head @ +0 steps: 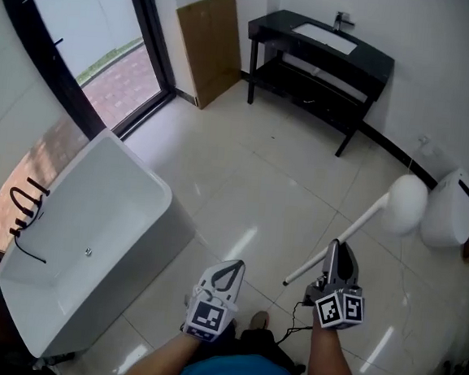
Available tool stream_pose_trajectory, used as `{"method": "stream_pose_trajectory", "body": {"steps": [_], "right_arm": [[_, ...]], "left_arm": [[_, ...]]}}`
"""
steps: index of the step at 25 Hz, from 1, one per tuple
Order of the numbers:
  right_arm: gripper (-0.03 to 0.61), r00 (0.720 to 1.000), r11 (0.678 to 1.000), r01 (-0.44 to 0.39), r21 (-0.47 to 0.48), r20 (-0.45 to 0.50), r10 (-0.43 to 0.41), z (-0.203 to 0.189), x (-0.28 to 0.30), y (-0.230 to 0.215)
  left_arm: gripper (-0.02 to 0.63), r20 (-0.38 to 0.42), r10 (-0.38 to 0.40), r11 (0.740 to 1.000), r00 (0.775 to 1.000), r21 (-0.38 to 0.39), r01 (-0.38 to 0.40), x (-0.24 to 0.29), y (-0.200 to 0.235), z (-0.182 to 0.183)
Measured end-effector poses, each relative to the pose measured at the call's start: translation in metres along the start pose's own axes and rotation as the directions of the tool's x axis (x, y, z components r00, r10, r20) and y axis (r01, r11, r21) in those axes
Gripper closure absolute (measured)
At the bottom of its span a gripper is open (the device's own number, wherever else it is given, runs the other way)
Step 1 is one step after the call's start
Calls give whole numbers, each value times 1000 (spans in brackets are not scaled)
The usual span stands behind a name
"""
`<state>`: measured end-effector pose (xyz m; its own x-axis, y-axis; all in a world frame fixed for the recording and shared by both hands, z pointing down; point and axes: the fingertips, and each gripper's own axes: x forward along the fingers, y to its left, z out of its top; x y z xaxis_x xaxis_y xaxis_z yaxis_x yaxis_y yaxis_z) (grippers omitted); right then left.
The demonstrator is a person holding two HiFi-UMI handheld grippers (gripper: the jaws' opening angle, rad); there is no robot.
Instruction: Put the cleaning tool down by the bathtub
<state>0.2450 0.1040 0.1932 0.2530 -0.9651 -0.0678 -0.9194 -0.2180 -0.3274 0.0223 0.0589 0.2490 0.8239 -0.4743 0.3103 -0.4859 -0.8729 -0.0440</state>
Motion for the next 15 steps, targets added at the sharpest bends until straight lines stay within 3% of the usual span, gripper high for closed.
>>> {"method": "stream_pose_trajectory", "body": {"steps": [7, 10, 15], "right_arm": [[489, 999, 971, -31, 237, -34, 40, -44, -15, 116], [489, 998, 932, -11, 362, -58, 35, -75, -21, 176], [491, 990, 860, -26, 509, -106, 92, -134, -6, 283]], "left_arm": [[614, 41, 85, 996, 996, -23, -84, -98, 62, -7], [614, 44, 98, 995, 994, -27, -97, -147, 101, -20], [614, 10, 199, 979, 980, -48, -198, -231, 184, -59]]}}
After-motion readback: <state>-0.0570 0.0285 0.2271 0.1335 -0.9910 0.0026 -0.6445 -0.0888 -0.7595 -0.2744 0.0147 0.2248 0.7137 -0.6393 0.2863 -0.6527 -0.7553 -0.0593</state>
